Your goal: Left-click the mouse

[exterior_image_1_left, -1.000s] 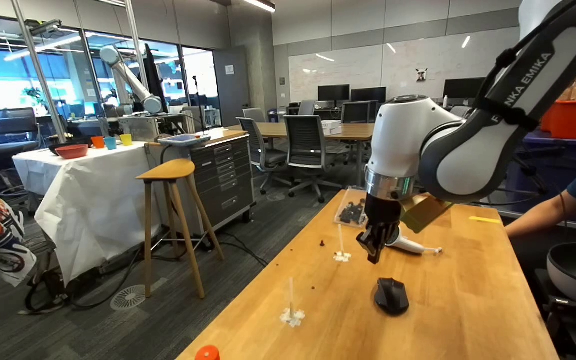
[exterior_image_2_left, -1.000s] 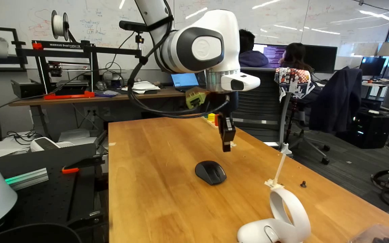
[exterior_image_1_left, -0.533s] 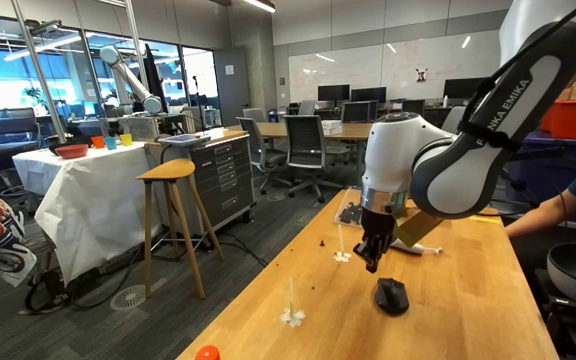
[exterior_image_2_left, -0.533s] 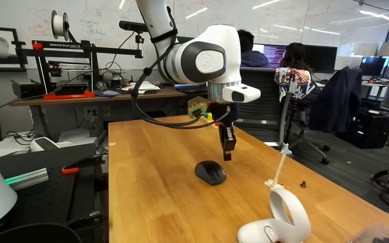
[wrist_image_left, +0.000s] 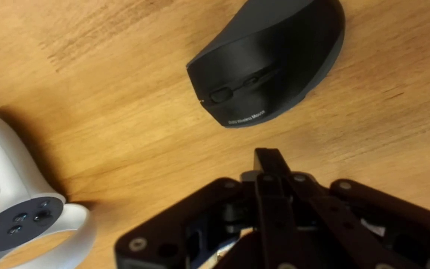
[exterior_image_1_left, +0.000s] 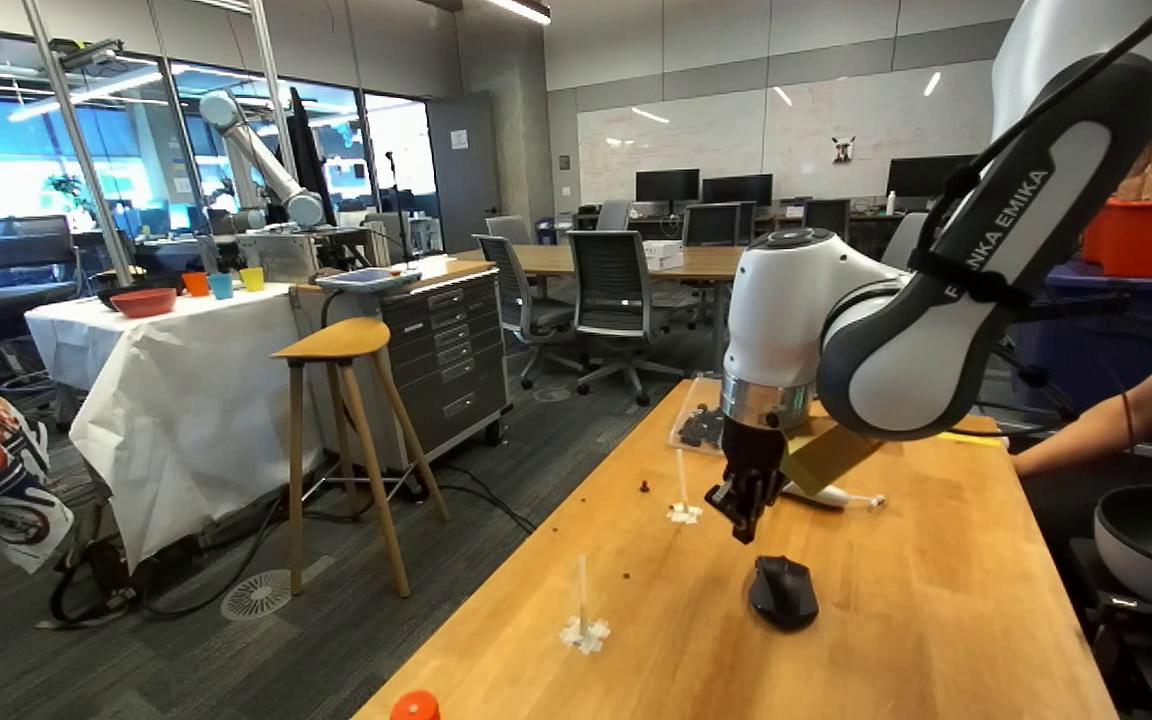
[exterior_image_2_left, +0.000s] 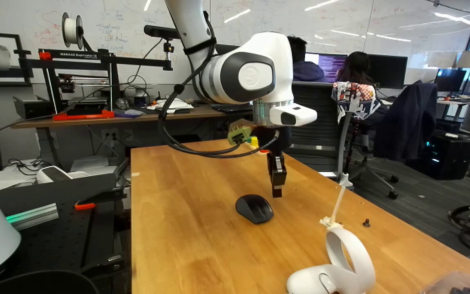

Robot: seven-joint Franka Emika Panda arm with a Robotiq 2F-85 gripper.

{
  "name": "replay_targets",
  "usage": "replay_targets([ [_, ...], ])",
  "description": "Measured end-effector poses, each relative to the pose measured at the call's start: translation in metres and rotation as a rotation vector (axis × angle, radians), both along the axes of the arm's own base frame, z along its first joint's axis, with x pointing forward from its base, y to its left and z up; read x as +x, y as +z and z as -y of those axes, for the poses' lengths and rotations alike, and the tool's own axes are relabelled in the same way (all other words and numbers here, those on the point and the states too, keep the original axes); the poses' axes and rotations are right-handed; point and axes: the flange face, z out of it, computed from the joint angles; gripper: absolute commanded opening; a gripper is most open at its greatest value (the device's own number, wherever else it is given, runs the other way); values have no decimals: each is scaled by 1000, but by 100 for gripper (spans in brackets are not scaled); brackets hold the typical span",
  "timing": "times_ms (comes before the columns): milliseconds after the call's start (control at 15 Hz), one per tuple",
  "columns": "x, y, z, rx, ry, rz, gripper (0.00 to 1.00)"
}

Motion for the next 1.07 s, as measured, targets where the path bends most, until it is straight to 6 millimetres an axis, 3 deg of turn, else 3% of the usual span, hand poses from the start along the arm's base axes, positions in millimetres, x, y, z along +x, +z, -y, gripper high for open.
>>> replay_targets([
  [1067, -21, -17, 11, -4, -91, -41, 1],
])
